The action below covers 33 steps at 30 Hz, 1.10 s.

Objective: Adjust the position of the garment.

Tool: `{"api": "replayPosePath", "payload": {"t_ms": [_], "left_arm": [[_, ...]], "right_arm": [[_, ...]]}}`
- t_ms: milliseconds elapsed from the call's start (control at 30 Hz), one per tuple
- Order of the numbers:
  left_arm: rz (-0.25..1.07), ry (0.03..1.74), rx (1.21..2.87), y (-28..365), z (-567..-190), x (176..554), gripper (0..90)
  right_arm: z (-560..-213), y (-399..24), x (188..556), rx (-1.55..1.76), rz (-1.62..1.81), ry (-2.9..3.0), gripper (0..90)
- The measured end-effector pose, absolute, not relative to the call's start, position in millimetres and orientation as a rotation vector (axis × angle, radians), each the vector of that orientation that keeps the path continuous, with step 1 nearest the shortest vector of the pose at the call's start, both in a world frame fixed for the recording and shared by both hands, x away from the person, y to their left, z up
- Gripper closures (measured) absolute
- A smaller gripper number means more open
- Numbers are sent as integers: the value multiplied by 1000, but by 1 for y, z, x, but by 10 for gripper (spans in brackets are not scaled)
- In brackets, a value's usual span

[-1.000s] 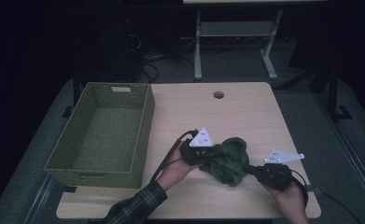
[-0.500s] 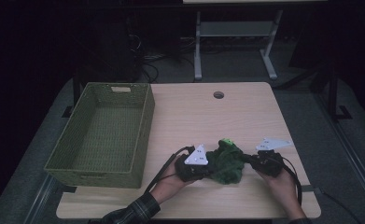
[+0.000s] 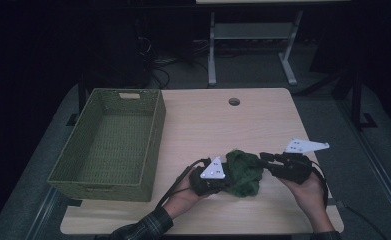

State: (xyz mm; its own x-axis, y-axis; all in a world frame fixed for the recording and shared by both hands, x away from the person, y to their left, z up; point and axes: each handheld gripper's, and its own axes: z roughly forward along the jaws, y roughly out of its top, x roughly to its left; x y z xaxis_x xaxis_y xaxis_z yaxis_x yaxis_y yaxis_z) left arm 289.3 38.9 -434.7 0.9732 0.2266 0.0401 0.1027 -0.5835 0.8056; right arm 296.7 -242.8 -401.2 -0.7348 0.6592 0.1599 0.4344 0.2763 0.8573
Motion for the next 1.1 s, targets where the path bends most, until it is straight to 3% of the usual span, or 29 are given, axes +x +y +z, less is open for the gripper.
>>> {"api": "replayPosePath", "payload": {"t_ms": [167,200,267,333,500,667,833,1100], "left_arm": [[172,225,2199,39,-435,290,864],[172,224,2199,39,-435,290,864],[172,225,2199,39,-435,291,863],[162,239,2197,39,-435,290,862],[150,269,2190,42,-436,291,830],[186,327,2152,57,-424,295,641],[204,380,2083,72,-408,305,613],[146,328,2062,50,-402,307,610]], "right_arm": [[-398,-213,317,938,1446,2400,620],[-399,-208,320,932,1445,2410,642],[-400,-202,325,915,1434,2426,801],[-400,-202,322,902,1461,2425,863],[-399,-214,297,848,1521,2447,873],[-416,-227,268,836,1527,2520,875],[-436,-237,252,868,1499,2590,876],[-452,-231,240,846,1405,2711,875]]}}
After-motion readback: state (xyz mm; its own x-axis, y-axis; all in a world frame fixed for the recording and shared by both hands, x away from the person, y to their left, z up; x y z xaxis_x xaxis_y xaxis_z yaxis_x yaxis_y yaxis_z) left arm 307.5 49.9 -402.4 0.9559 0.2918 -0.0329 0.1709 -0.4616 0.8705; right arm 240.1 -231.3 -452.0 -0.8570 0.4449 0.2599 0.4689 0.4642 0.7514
